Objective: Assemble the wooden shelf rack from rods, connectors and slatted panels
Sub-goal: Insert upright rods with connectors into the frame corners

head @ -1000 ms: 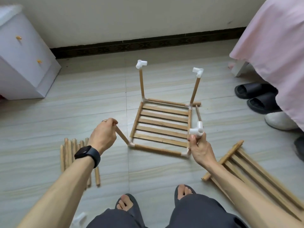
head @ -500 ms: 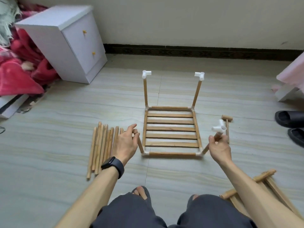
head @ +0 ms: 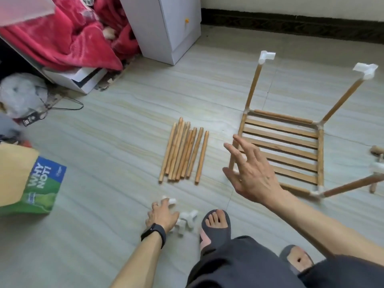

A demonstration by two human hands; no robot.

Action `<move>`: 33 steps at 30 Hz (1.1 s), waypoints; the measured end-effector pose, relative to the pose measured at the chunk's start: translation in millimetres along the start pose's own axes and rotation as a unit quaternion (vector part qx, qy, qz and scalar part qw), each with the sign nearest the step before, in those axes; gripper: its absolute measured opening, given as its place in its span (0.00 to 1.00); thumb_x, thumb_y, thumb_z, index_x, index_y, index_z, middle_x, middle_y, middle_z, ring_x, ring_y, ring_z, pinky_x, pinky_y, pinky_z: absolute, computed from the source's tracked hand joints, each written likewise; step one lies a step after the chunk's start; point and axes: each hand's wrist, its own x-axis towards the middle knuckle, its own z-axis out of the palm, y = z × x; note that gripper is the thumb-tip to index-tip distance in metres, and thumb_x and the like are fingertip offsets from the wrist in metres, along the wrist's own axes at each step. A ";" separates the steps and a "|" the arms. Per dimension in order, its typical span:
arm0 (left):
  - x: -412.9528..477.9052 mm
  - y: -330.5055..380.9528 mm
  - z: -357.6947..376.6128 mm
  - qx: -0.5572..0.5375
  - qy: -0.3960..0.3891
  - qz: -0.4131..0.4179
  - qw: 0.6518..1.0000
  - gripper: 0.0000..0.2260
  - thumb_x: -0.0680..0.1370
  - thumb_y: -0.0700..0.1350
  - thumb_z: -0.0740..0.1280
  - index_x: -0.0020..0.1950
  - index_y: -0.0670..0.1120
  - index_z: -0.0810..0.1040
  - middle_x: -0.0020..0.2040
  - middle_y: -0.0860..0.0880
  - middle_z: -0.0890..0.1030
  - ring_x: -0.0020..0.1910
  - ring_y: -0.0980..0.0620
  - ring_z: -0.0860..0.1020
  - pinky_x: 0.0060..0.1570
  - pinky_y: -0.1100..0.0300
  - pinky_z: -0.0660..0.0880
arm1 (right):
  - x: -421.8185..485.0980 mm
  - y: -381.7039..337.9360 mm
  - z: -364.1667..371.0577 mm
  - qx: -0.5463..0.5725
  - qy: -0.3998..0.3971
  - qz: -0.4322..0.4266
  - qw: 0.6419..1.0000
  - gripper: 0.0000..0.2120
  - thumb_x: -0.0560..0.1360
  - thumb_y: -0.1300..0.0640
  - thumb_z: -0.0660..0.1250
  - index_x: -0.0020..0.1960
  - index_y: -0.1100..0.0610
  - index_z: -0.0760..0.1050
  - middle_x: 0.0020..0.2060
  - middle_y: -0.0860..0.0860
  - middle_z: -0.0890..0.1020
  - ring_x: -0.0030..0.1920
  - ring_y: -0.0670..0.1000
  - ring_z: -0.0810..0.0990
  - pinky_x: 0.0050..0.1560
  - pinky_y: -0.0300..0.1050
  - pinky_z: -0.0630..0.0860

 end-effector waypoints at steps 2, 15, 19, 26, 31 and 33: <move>0.6 -5.2 5.6 -0.019 -0.018 0.011 1.000 0.27 0.78 0.56 0.65 0.76 0.58 0.63 0.73 0.45 0.65 0.68 0.41 0.72 0.66 0.47 0.70 | 12.9 1.1 11.8 -0.069 -0.046 -0.044 0.996 0.35 0.79 0.44 0.63 0.80 0.58 0.58 0.81 0.59 0.55 0.79 0.63 0.58 0.77 0.61 0.61; 34.6 3.2 7.6 0.126 0.046 0.077 0.988 0.16 0.83 0.54 0.59 0.70 0.58 0.69 0.63 0.48 0.78 0.62 0.46 0.76 0.59 0.52 0.70 | -24.4 15.8 48.4 0.057 -0.034 0.086 0.994 0.37 0.76 0.51 0.72 0.78 0.55 0.56 0.65 0.57 0.69 0.48 0.53 0.79 0.40 0.48 0.80; 37.2 6.7 5.9 0.113 0.049 0.092 0.988 0.12 0.82 0.52 0.61 0.65 0.57 0.72 0.59 0.49 0.80 0.58 0.46 0.78 0.54 0.54 0.70 | 7.8 5.0 28.0 0.122 -0.005 0.078 0.989 0.38 0.79 0.49 0.67 0.81 0.44 0.48 0.74 0.53 0.64 0.40 0.50 0.81 0.33 0.48 0.79; 7.2 52.0 -34.9 -0.309 -0.006 0.141 0.940 0.12 0.79 0.53 0.69 0.61 0.52 0.76 0.51 0.50 0.85 0.46 0.52 0.83 0.43 0.60 0.75 | 21.9 15.7 0.4 0.065 0.018 0.040 0.997 0.17 0.85 0.56 0.58 0.73 0.52 0.69 0.60 0.55 0.81 0.44 0.59 0.83 0.37 0.53 0.81; -34.5 109.2 -92.1 -0.486 -0.103 0.231 0.837 0.14 0.79 0.50 0.71 0.63 0.49 0.80 0.48 0.50 0.87 0.41 0.52 0.85 0.43 0.58 0.80 | -2.1 16.2 -20.4 0.123 -0.024 0.088 0.988 0.18 0.83 0.56 0.63 0.72 0.48 0.73 0.61 0.49 0.82 0.49 0.51 0.83 0.52 0.52 0.81; -51.1 129.4 -108.8 -0.524 -0.193 0.245 0.792 0.11 0.81 0.49 0.68 0.62 0.48 0.81 0.50 0.47 0.86 0.42 0.51 0.83 0.45 0.56 0.79 | -3.9 12.5 -35.7 0.185 -0.040 0.144 0.971 0.20 0.81 0.51 0.66 0.72 0.45 0.73 0.61 0.44 0.81 0.44 0.43 0.83 0.52 0.45 0.80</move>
